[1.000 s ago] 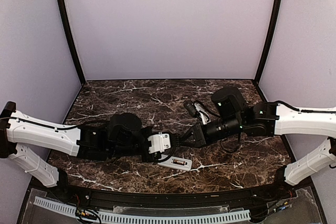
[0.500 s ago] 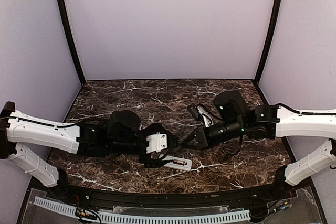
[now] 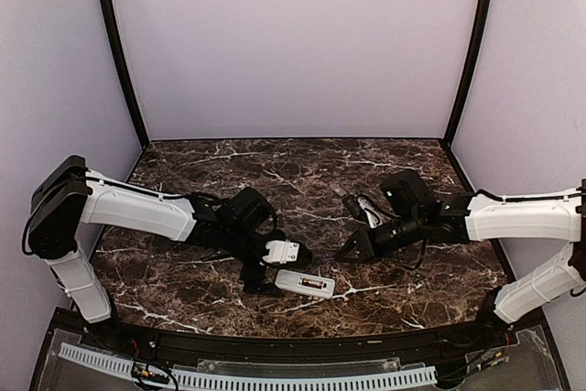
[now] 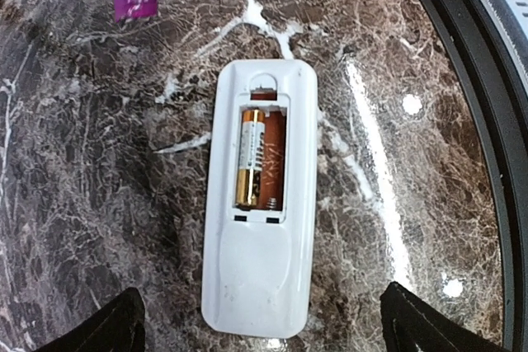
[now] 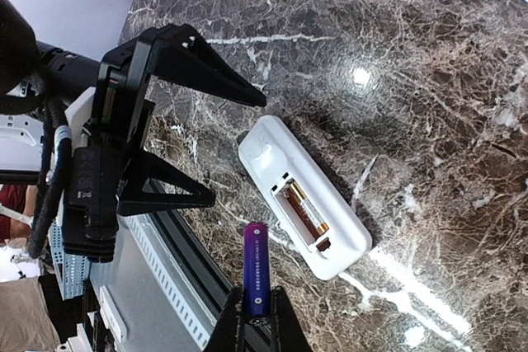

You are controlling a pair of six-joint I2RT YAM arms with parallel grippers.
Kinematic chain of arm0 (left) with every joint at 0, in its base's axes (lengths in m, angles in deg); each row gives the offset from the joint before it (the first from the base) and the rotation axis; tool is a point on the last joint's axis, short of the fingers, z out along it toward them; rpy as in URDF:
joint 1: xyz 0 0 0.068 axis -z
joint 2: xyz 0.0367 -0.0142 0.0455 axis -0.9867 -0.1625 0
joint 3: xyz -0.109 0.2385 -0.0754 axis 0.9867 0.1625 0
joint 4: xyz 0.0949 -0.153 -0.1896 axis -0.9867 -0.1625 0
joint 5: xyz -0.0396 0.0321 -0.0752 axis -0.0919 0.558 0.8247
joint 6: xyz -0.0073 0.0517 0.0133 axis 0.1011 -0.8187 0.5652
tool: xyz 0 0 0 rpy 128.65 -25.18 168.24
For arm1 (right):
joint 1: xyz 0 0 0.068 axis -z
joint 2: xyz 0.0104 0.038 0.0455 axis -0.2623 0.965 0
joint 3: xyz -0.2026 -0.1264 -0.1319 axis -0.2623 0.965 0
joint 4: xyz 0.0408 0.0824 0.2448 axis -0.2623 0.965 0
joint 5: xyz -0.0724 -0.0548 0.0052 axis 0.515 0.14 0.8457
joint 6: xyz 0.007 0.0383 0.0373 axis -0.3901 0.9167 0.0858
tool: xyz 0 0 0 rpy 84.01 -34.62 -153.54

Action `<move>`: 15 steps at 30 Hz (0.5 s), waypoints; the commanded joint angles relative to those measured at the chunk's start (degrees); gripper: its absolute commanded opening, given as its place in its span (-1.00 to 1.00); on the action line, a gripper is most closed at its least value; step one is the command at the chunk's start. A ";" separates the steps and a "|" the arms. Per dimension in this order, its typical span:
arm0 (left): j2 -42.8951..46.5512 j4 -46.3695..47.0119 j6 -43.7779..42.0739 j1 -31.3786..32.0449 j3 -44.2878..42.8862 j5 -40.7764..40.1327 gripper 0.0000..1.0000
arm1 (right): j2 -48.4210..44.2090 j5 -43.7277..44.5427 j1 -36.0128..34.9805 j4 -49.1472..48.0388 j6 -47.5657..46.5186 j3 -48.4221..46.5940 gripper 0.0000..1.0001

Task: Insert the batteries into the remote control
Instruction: Hold the remote control without the battery cover at the center of the board.

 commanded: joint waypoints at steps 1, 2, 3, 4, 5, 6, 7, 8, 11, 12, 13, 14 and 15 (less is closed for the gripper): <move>-2.81 -0.07 -2.37 -0.23 -1.08 0.99 0.98 | 1.54 -5.16 1.08 -6.20 -2.03 2.73 -1.00; -3.04 0.99 -2.24 -0.21 -1.02 0.08 0.98 | 1.82 -5.58 1.05 -6.66 -2.01 3.07 -1.00; -3.24 1.24 -2.22 -0.20 -0.81 -0.18 0.96 | 2.16 -6.00 1.13 -7.18 -1.94 3.42 -1.00; -3.26 1.39 -2.21 -0.24 -0.75 -0.28 0.95 | 2.55 -6.25 1.11 -7.36 -1.88 3.66 -1.00; -3.23 1.31 -2.07 -0.22 -0.59 -0.23 0.92 | 2.80 -6.44 1.11 -7.54 -1.92 3.88 -1.00; -3.21 0.96 -1.82 -0.25 -0.46 -0.05 0.90 | 3.01 -6.49 1.13 -7.45 -2.04 4.05 -1.00; -3.02 0.79 -1.66 -0.22 -0.10 0.02 0.85 | 3.15 -6.55 1.14 -7.46 -2.16 4.15 -1.00; -2.88 0.70 -1.21 -0.27 0.18 -0.08 0.83 | 3.24 -6.63 1.14 -7.52 -2.26 4.30 -1.00; -1.44 2.08 0.19 -0.22 2.80 -0.62 0.76 | 3.72 -6.95 1.14 -7.90 -2.36 4.48 -1.00; -1.13 3.29 0.22 -0.23 4.07 -0.85 0.75 | 4.04 -7.12 1.14 -7.81 -2.50 4.39 -1.00; -0.78 3.80 0.32 -0.21 4.55 -1.00 0.74 | 4.27 -7.32 1.14 -7.66 -2.79 4.19 -1.00; -0.75 4.64 0.38 -0.18 4.93 -1.39 0.73 | 4.50 -7.48 1.14 -7.44 -2.99 3.96 -1.00; -1.04 4.78 0.55 -0.19 4.85 -1.61 0.72 | 4.83 -7.53 1.21 -7.21 -3.26 3.75 -1.00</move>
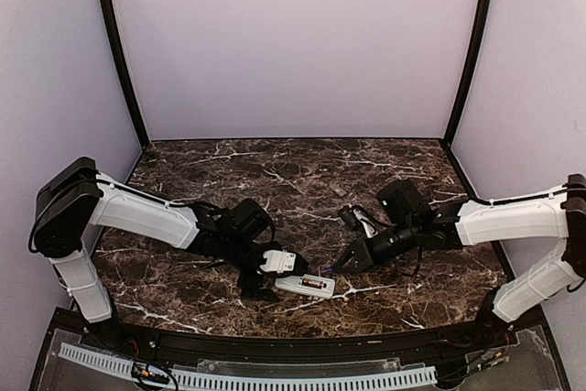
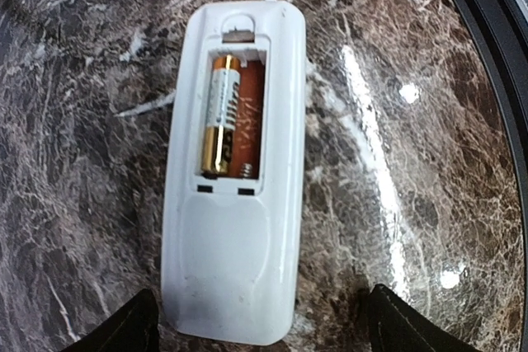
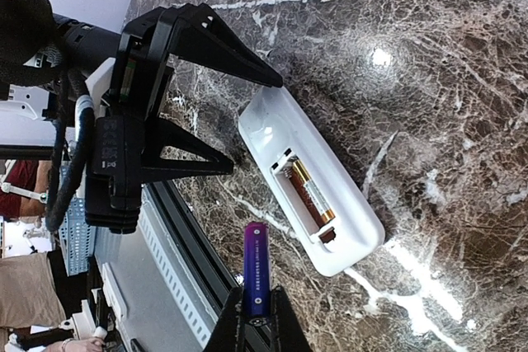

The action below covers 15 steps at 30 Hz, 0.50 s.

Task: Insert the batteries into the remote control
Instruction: Hold the remote control without the battery cover at the center of the board.

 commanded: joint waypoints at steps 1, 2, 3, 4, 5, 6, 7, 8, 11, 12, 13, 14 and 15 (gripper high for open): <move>1.87 1.72 1.06 -0.15 1.57 -1.22 0.69 | 1.25 -1.41 0.48 -1.28 -1.71 -0.35 -1.00; 1.15 1.43 1.43 -0.19 1.12 -1.39 0.67 | 1.42 -1.43 0.50 -1.07 -1.85 -0.51 -1.00; 0.49 0.68 1.55 -0.15 0.34 -1.33 0.62 | 1.56 -1.43 0.50 -0.90 -2.03 -0.69 -1.00; 0.25 0.06 1.86 -0.19 0.02 -1.16 0.59 | 1.47 -1.51 0.50 -0.85 -2.06 -0.72 -1.00; 0.11 -0.11 2.11 -0.15 -0.26 -1.13 0.53 | 1.49 -1.52 0.52 -0.80 -2.02 -0.72 -1.00; 0.19 -0.19 2.57 -0.12 -0.28 -1.04 0.51 | 1.52 -1.52 0.49 -0.83 -1.87 -0.60 -1.00; 0.51 -0.18 2.86 -0.12 -0.07 -0.98 0.47 | 1.47 -1.57 0.49 -0.92 -1.76 -0.37 -1.00; 0.70 -0.07 3.50 -0.09 0.17 -0.87 0.46 | 1.46 -1.67 0.50 -1.18 -1.53 -0.03 -1.00; 2.27 0.08 4.57 0.16 1.89 -0.96 0.43 | 1.65 -2.27 0.48 -2.61 -0.75 1.11 -1.00; 2.59 0.17 5.23 0.44 2.20 -1.11 0.42 | 1.97 -2.37 0.49 -3.02 -0.55 1.38 -1.00; 3.11 0.17 5.56 0.60 2.83 -1.15 0.42 | 2.48 -2.54 0.50 -3.76 -0.30 1.54 -1.00; 3.32 0.32 6.44 0.81 3.16 -0.93 0.41 | 2.90 -2.57 0.50 -4.25 -0.18 1.62 -1.00; 3.75 0.42 6.91 0.88 3.80 -0.62 0.41 | 3.59 -2.65 0.49 -4.68 -0.07 1.57 -1.00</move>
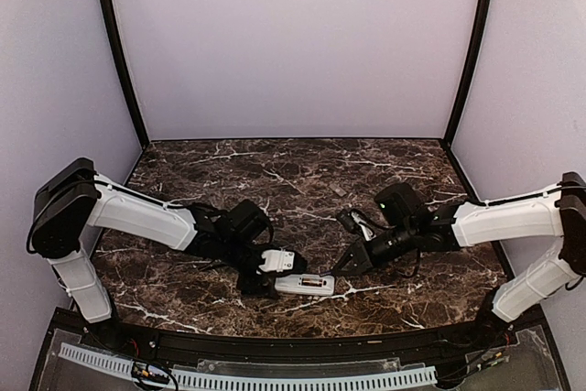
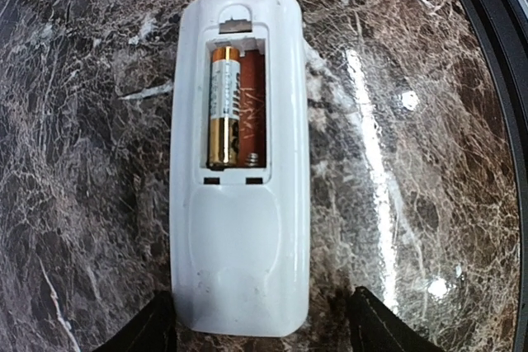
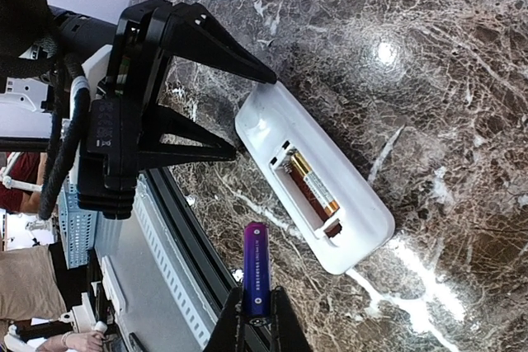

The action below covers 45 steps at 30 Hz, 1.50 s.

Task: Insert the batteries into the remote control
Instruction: Hold the remote control without the battery cover at the center of the board, then place the battery in the battery compartment.

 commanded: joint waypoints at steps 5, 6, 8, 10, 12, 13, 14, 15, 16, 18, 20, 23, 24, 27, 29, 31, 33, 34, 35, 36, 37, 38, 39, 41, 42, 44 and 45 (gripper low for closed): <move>3.80 1.50 5.66 1.31 4.20 0.86 0.42 | 4.63 -1.33 0.47 -6.53 1.17 0.55 -1.00; 3.77 1.63 5.94 1.39 4.30 0.69 0.42 | 5.09 -1.37 0.50 -6.72 1.13 0.43 -1.00; 3.78 2.15 6.09 1.45 4.44 0.13 0.43 | 6.05 -1.52 0.50 -6.84 1.02 0.02 -1.00; 3.68 2.29 6.12 1.39 4.43 -0.13 0.47 | 7.11 -1.91 0.42 -6.85 0.73 -0.50 -1.00; 3.76 2.35 6.27 1.46 4.47 -0.35 0.49 | 8.00 -2.23 0.41 -6.40 0.11 -1.12 -1.00; 3.82 2.47 6.33 1.43 4.52 -0.44 0.50 | 8.43 -2.39 0.41 -5.96 -0.37 -1.45 -1.00; 3.85 2.70 6.37 1.42 4.54 -0.60 0.51 | 8.88 -2.43 0.44 -5.17 -1.22 -2.15 -1.00; 3.87 2.76 6.42 1.40 4.60 -0.65 0.52 | 9.45 -2.47 0.44 -3.38 -2.20 -3.08 -1.00; 3.87 2.80 6.46 1.41 4.59 -0.80 0.52 | 10.03 -2.63 0.44 -0.97 -3.71 -4.49 -1.00; 3.87 2.70 6.47 1.44 4.57 -0.81 0.53 | 11.02 -2.73 0.42 3.31 -5.91 -7.10 -1.00; 3.87 2.66 6.48 1.47 4.57 -0.72 0.53 | 11.20 -2.42 0.46 4.78 -6.88 -8.35 -1.00; 3.87 2.69 6.48 1.41 4.57 -0.73 0.53 | 12.01 -1.94 0.42 6.50 -7.71 -9.27 -1.00; 3.87 2.71 6.48 1.46 4.57 -0.76 0.54 | 12.30 -1.95 0.42 6.62 -7.76 -9.24 -1.00; 3.87 2.65 6.27 1.40 4.50 -0.87 0.53 | 12.98 -2.18 0.29 6.69 -7.85 -9.43 -1.00; 3.86 2.65 6.14 1.40 4.48 -0.88 0.54 | 13.43 -2.59 -0.11 6.67 -7.99 -9.97 -1.00; 3.87 2.65 6.10 1.47 4.48 -0.82 0.54 | 14.13 -2.42 -0.57 7.22 -8.37 -10.68 -1.00; 3.87 2.67 6.12 1.45 4.48 -0.94 0.54 | 15.08 -2.09 -0.79 7.80 -8.48 -11.10 -1.00; 3.87 2.65 6.12 1.46 4.48 -0.91 0.54 | 15.34 -2.16 -0.81 7.73 -8.44 -11.20 -1.00; 3.87 2.66 6.12 1.40 4.48 -0.91 0.54 | 15.55 -2.17 -0.88 7.56 -8.36 -11.29 -1.00; 3.87 2.65 6.12 1.39 4.48 -0.94 0.54 | 15.68 -2.17 -0.90 7.37 -8.25 -11.31 -1.00; 3.87 2.66 6.12 1.39 4.48 -0.90 0.54 | 15.77 -2.06 -0.95 7.27 -8.08 -11.31 -1.00; 3.87 2.65 6.12 1.43 4.48 -0.89 0.54 | 15.87 -1.76 -0.99 7.26 -8.00 -11.31 -1.00; 3.87 2.64 6.10 1.42 4.48 -0.93 0.54 | 16.05 -1.47 -0.92 7.34 -7.92 -11.39 -1.00; 3.87 2.79 6.08 1.43 4.48 -1.00 0.54 | 16.49 -1.45 -0.94 7.33 -7.87 -11.64 -1.00; 3.83 2.75 6.06 1.45 4.48 -1.03 0.54 | 16.72 -1.46 -0.99 7.38 -7.75 -11.73 -1.00; 3.77 2.70 6.04 1.43 4.41 -1.09 0.54 | 17.14 -1.46 -1.04 7.31 -7.63 -11.91 -1.00; 3.78 2.70 6.04 1.46 4.40 -1.03 0.54 | 17.34 -1.34 -1.15 7.31 -7.55 -12.05 -1.00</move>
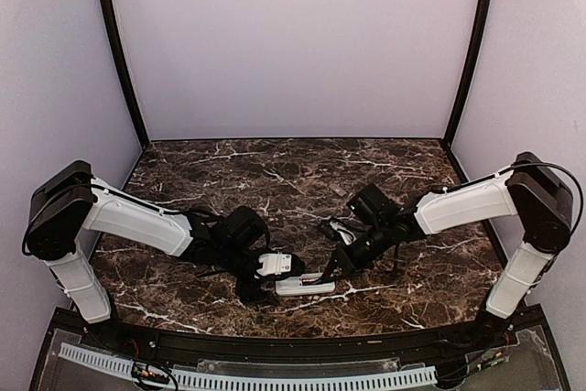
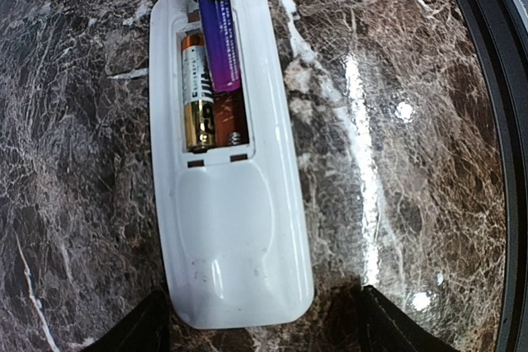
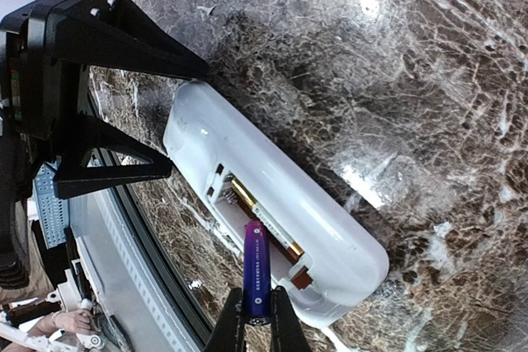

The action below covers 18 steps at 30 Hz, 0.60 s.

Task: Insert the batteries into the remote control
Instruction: Place the battery in the battery compartment.

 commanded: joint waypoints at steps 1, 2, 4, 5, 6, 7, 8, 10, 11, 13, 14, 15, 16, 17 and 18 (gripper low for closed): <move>1.88 0.17 0.18 0.24 0.68 -0.27 0.54 | 1.40 0.74 -0.73 0.29 -0.09 -1.75 -1.00; 1.78 0.13 0.17 0.18 0.64 -0.26 0.54 | 1.63 0.83 -0.86 0.47 -0.23 -2.05 -1.00; 1.76 0.06 0.21 0.26 0.63 -0.31 0.54 | 1.98 1.02 -1.11 0.61 -0.20 -2.31 -1.00; 1.77 0.08 0.13 0.19 0.59 -0.29 0.54 | 2.19 1.07 -1.22 0.46 -0.08 -2.39 -1.00; 1.75 0.07 0.14 0.22 0.60 -0.27 0.54 | 2.35 1.04 -1.27 0.33 0.07 -2.47 -1.00; 1.76 0.06 0.15 0.22 0.57 -0.23 0.54 | 2.60 0.96 -1.33 0.21 0.16 -2.61 -1.00; 1.77 0.06 0.15 0.19 0.59 -0.29 0.54 | 2.78 1.02 -1.51 0.19 0.23 -2.82 -1.00; 1.75 0.01 0.17 0.17 0.55 -0.24 0.54 | 3.08 1.17 -1.70 0.38 0.24 -3.24 -0.95; 1.72 -0.02 0.20 0.16 0.54 -0.23 0.54 | 3.12 1.39 -1.83 0.63 0.24 -3.42 -0.91; 1.77 -0.02 0.12 0.19 0.54 -0.18 0.54 | 3.27 1.98 -1.94 1.21 0.24 -3.61 -0.86; 1.73 -0.03 0.14 0.22 0.54 -0.22 0.54 | 3.24 2.26 -1.95 1.55 0.20 -3.67 -0.83; 1.75 -0.03 0.15 0.20 0.54 -0.15 0.54 | 3.18 2.52 -1.98 1.91 0.12 -3.78 -0.80; 1.72 -0.03 0.16 0.22 0.54 -0.14 0.54 | 3.13 2.77 -2.02 2.36 -0.01 -3.99 -0.77; 1.67 -0.03 0.16 0.22 0.54 -0.11 0.54 | 2.96 3.05 -2.03 2.73 -0.08 -4.18 -0.75; 1.68 0.01 0.09 0.23 0.54 -0.08 0.54 | 2.85 3.27 -2.03 3.12 -0.18 -4.33 -0.73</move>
